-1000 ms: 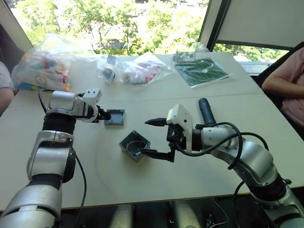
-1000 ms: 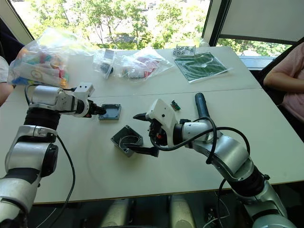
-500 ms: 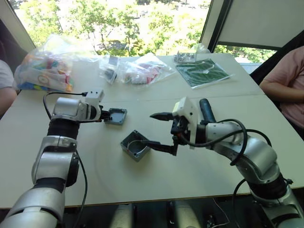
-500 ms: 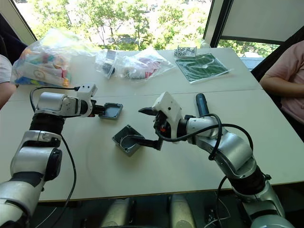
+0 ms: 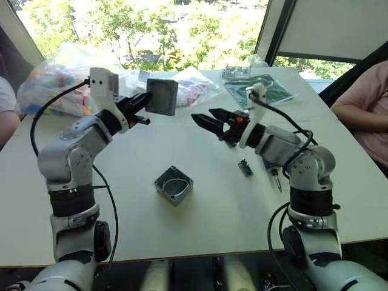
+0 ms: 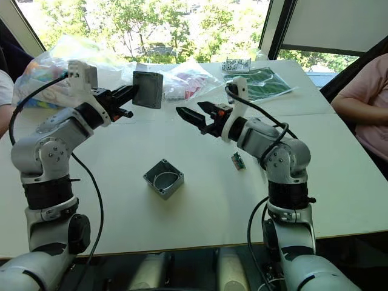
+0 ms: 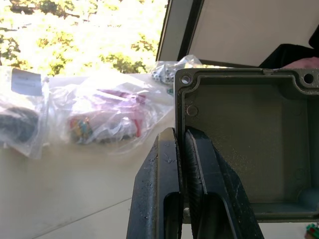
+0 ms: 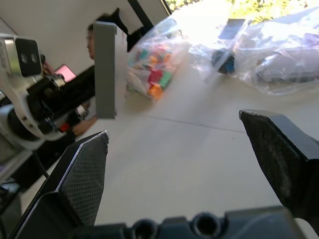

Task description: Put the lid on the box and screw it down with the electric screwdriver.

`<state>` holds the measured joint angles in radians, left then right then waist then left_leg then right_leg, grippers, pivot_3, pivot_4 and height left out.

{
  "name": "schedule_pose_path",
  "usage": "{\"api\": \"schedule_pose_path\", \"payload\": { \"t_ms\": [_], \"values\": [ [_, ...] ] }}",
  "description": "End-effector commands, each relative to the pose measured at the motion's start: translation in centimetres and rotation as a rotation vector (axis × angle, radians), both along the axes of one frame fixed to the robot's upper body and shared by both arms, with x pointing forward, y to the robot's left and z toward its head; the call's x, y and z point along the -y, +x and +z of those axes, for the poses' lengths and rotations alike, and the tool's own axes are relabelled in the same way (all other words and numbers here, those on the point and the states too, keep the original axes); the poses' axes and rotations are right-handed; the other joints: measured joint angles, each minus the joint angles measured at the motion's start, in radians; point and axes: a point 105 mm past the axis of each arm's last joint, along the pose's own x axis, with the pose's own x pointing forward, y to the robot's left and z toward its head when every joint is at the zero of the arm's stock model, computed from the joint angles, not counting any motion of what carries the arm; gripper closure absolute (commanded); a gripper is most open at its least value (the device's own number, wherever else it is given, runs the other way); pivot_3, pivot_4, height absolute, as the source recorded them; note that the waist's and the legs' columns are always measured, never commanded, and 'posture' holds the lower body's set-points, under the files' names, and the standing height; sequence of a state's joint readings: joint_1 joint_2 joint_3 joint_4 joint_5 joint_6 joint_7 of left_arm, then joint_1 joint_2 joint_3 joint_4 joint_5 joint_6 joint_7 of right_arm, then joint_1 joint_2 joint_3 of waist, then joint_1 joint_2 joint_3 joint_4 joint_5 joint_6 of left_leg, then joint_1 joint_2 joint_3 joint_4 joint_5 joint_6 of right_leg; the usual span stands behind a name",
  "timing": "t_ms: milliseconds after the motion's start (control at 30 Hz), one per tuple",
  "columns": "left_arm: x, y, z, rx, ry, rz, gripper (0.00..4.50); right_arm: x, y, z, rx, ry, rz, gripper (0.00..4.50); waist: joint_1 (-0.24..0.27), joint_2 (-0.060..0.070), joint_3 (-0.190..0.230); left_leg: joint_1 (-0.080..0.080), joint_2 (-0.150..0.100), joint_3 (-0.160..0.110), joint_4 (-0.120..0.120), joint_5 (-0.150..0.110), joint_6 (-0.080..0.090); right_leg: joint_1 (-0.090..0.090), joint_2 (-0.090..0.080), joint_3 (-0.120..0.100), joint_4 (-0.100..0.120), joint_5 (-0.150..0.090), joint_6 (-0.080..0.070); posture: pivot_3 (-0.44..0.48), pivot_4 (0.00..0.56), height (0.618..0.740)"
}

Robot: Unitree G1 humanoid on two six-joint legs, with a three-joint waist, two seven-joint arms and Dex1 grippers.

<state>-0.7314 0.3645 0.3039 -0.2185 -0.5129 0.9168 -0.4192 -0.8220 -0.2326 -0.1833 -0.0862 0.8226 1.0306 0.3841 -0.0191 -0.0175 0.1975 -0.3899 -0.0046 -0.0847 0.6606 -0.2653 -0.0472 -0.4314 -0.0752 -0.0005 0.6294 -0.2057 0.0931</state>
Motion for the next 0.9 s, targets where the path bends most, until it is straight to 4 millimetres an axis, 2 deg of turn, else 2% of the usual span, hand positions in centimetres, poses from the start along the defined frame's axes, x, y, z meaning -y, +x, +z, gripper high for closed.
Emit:
{"api": "schedule_pose_path", "payload": {
  "t_ms": [33, 767, 900],
  "values": [
    [0.8, -1.0, 0.7, 0.066, 0.019, -0.017, 4.49, -0.4, 0.0, 1.7, 0.009, 0.045, 0.043, 0.0, -0.001, 0.0, 0.0, 0.0, 0.0, 0.0, 0.0, 0.0, 0.0, 0.0, 0.0, 0.0, 0.0, 0.0, 0.0, 0.0, 0.15, 0.74],
    [2.8, -0.7, 1.0, 0.094, 0.041, -0.077, 4.49, -1.5, -0.6, 0.8, -0.011, 0.005, 0.076, 0.0, -0.001, 0.0, 0.0, 0.0, 0.0, -0.001, -0.003, 0.0, 0.0, 0.0, 0.002, 0.0, -0.001, 0.0, 0.0, 0.0, 0.15, 0.74],
    [2.7, -0.7, 0.9, 0.093, 0.044, -0.076, 4.5, -1.5, -0.7, 0.8, -0.011, 0.01, 0.07, 0.88, -0.001, 0.0, 0.0, 0.0, 0.0, -0.001, -0.003, 0.0, 0.0, 0.0, 0.002, 0.0, -0.001, 0.0, 0.0, 0.0, 0.15, 0.74]
  ]
}}
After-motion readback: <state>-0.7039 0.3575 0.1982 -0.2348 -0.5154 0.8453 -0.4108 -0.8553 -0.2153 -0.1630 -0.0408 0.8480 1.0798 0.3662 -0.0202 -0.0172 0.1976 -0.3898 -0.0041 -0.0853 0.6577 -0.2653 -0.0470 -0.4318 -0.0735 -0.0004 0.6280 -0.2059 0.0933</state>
